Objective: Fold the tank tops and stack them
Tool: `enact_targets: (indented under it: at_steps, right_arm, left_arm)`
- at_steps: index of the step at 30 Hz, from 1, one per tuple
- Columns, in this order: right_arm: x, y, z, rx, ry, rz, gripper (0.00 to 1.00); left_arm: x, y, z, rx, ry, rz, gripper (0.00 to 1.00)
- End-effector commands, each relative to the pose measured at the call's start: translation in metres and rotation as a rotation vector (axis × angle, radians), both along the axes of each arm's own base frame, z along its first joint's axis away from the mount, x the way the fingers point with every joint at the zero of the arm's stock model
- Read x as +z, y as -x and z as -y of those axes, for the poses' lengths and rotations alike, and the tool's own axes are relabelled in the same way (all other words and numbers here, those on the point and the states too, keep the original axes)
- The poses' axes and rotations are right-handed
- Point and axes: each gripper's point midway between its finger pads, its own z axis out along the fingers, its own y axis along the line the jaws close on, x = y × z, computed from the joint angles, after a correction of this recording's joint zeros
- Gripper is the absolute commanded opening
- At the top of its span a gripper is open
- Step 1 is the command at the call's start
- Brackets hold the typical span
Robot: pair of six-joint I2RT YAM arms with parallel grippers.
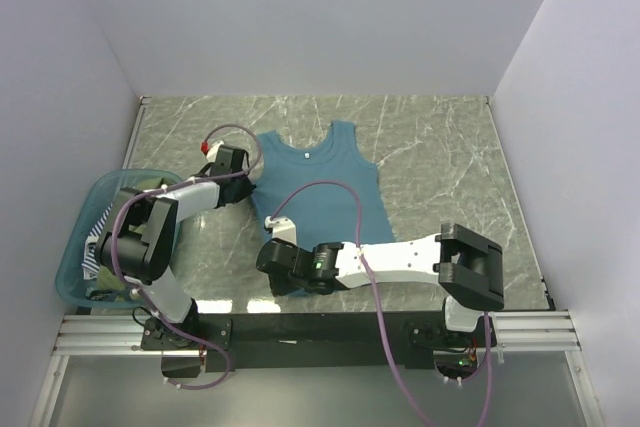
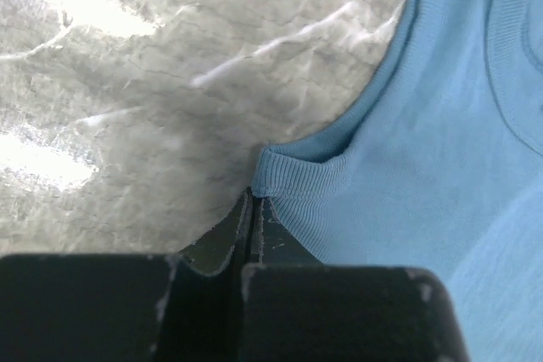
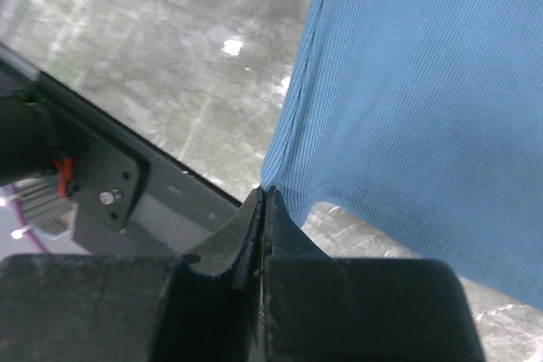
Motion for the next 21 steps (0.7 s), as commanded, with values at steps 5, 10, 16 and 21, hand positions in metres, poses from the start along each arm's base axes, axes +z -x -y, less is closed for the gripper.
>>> enact_targets:
  at_steps: [5, 10, 16, 21]
  right_arm:
    - [0.04, -0.014, 0.017, -0.067, -0.129, 0.037, 0.0]
    - [0.035, -0.021, 0.046, -0.126, -0.136, 0.038, 0.0]
    - [0.024, -0.029, 0.081, -0.208, -0.146, 0.033, 0.0]
    - [0.016, -0.031, 0.102, -0.262, -0.159, 0.031, 0.0]
  left_arm:
    - [0.049, -0.024, 0.025, -0.003, -0.043, 0.084, 0.01]
    - [0.055, -0.035, 0.052, -0.037, -0.055, 0.081, 0.01]
    - [0.057, -0.045, 0.089, -0.09, -0.074, 0.075, 0.01]
    - [0.058, -0.051, 0.119, -0.132, -0.08, 0.078, 0.01]
